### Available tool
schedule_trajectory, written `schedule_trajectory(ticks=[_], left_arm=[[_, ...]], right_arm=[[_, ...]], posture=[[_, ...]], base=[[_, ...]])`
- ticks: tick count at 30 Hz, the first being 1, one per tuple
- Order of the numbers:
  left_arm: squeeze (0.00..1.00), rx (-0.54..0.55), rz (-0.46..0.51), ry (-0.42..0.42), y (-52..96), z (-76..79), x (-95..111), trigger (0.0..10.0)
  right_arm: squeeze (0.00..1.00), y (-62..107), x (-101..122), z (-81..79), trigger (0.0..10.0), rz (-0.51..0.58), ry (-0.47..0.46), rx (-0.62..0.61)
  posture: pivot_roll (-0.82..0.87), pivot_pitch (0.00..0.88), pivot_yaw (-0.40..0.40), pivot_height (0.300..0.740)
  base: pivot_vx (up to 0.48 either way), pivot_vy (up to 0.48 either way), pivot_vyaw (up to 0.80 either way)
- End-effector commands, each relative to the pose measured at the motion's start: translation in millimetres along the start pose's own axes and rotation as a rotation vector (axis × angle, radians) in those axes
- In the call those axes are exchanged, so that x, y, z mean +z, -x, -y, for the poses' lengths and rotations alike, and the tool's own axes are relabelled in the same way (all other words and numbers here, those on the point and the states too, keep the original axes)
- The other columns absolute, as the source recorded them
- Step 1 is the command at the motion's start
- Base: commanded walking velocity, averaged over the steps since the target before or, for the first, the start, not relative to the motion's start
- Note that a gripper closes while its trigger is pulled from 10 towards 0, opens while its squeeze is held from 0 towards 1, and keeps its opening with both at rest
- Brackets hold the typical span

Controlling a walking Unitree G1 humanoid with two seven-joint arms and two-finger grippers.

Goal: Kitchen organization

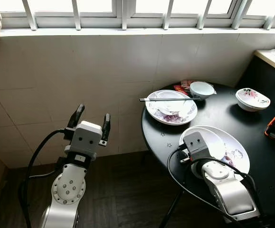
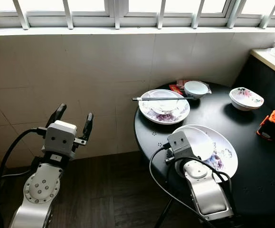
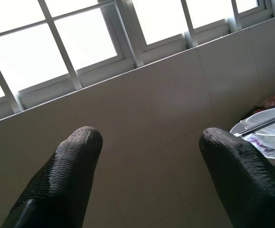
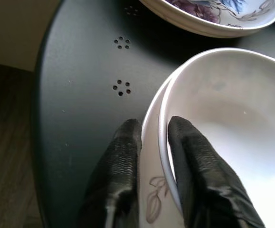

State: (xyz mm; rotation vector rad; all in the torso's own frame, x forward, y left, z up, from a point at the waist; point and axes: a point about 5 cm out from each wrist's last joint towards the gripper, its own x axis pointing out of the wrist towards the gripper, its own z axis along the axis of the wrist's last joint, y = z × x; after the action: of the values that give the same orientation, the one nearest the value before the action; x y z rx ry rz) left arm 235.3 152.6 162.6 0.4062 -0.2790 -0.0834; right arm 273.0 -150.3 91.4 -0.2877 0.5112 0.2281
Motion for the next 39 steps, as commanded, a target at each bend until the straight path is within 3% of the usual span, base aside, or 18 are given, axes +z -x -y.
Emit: schedule_trajectory(ticks=[1, 2, 22, 23, 24, 26, 27, 29, 30, 31, 32, 33, 39], left_arm=[[0.00, -0.009, -0.017, 0.004, -0.3, 2.1, -2, 10.0], [0.00, -0.011, -0.018, 0.004, -0.1, 2.3, -2, 10.0], [0.00, -0.026, -0.043, 0.010, 0.3, 4.6, -6, 10.0], [0.00, -0.026, -0.044, 0.010, 0.2, 4.6, -6, 10.0], [0.00, -0.027, -0.045, 0.010, 0.2, 4.7, -6, 10.0], [0.00, -0.027, -0.046, 0.011, 0.2, 4.9, -6, 10.0], [0.00, -0.028, -0.046, 0.011, 0.2, 5.0, -6, 10.0], [0.00, -0.028, -0.047, 0.011, 0.3, 5.0, -6, 10.0], [0.00, -0.028, -0.047, 0.011, 0.4, 5.1, -6, 10.0], [0.00, -0.028, -0.047, 0.011, 0.4, 5.1, -6, 10.0], [0.00, -0.029, -0.048, 0.010, 0.4, 5.2, -6, 10.0], [0.00, -0.028, -0.048, 0.011, 0.4, 5.3, -6, 10.0], [0.00, -0.028, -0.048, 0.011, 0.3, 5.4, -6, 10.0]], right_arm=[[0.00, 0.4, 9, 1.2, 9.1, 0.039, -0.024, 0.004], [0.00, 0.2, 10, -0.1, 10.0, 0.038, -0.032, 0.014], [0.00, -1.5, 5, -1.1, 10.0, -0.012, -0.080, 0.033], [0.00, -1.4, 5, -1.4, 9.5, -0.012, -0.081, 0.033], [0.00, -1.7, 3, -0.5, 6.5, -0.030, -0.093, 0.026], [0.00, -2.4, 1, 1.1, 6.0, -0.047, -0.096, 0.016], [0.00, -2.5, 1, 1.6, 4.4, -0.046, -0.099, 0.013], [0.00, -2.6, 1, 2.3, 4.9, -0.045, -0.099, 0.009], [0.00, -2.3, 3, 2.7, 2.1, -0.033, -0.099, 0.009], [0.00, -2.0, 3, 2.9, 2.1, -0.029, -0.100, 0.008], [0.00, -1.9, 4, 3.3, 0.7, -0.027, -0.102, 0.005], [0.00, -1.4, 5, 4.7, 0.0, -0.015, -0.101, -0.006], [0.00, 0.1, 9, 10.3, 0.0, 0.019, -0.086, -0.048]], posture=[[0.07, 0.000, -0.087, 0.740], [0.07, 0.000, -0.087, 0.740], [0.07, 0.000, -0.087, 0.740], [0.07, 0.000, -0.087, 0.740], [0.07, 0.000, -0.087, 0.740], [0.07, 0.000, -0.087, 0.740], [0.07, 0.000, -0.087, 0.740], [0.07, 0.000, -0.087, 0.740], [0.07, 0.000, -0.087, 0.740], [0.07, 0.000, -0.087, 0.740], [0.07, 0.000, -0.086, 0.740], [0.07, 0.000, -0.086, 0.740], [0.07, 0.000, -0.085, 0.740]], base=[[0.000, 0.000, 0.00], [0.000, 0.000, 0.00], [0.000, 0.000, 0.00], [0.000, 0.000, 0.00], [0.000, 0.000, 0.00], [0.000, 0.000, 0.00], [0.000, 0.000, 0.00], [0.000, 0.000, 0.00], [0.000, 0.000, 0.00], [0.000, 0.000, 0.00], [0.000, 0.000, 0.00], [0.000, 0.000, 0.00], [0.000, 0.000, 0.00]])
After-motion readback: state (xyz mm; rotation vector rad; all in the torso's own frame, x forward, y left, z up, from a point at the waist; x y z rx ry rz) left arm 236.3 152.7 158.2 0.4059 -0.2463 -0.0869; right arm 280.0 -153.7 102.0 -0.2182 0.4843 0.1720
